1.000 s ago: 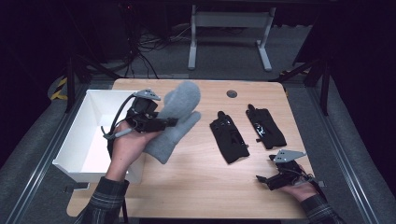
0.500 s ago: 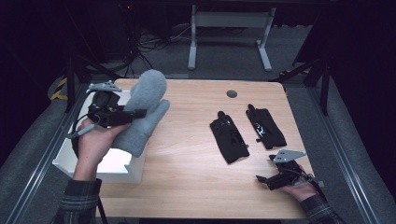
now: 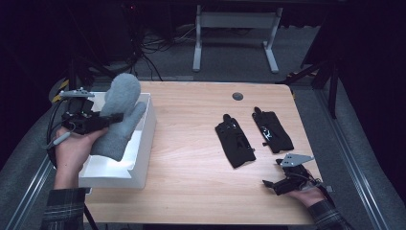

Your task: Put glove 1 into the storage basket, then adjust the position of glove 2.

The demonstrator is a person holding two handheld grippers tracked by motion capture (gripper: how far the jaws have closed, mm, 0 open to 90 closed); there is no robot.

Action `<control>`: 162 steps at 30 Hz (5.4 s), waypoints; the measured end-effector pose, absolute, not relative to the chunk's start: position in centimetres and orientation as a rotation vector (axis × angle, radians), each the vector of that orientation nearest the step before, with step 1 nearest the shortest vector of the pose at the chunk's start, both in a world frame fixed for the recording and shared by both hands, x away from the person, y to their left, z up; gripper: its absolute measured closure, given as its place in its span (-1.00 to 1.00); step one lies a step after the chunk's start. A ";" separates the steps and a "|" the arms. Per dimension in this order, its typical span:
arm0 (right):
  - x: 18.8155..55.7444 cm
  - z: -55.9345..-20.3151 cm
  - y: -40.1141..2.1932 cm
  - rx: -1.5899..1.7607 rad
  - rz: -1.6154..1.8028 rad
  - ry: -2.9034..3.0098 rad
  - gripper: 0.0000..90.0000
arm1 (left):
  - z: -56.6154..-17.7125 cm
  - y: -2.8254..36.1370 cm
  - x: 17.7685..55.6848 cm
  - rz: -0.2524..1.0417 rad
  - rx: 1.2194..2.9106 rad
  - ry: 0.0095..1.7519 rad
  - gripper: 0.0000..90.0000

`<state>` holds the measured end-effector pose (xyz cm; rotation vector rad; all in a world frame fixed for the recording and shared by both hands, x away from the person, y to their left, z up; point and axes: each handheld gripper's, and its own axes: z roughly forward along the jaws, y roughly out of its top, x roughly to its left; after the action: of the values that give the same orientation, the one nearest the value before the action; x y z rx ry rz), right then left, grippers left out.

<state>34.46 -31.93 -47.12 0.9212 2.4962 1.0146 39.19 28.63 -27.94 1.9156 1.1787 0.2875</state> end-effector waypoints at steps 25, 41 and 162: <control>34.5 -47.1 -31.9 0.925 1.013 2.496 -1.00 | -38.5 30.7 42.0 0.144 1.947 1.413 0.59; 34.5 -47.1 -31.9 0.926 1.013 2.495 -1.00 | -42.0 31.0 43.9 0.150 2.034 1.532 -0.43; 34.5 -47.1 -32.0 0.926 1.013 2.493 -1.00 | -45.1 -0.8 44.6 0.097 2.192 0.641 1.00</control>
<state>34.47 -31.97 -47.11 0.9257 2.4930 1.0127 44.61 -0.76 -45.11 2.1918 0.6410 0.0967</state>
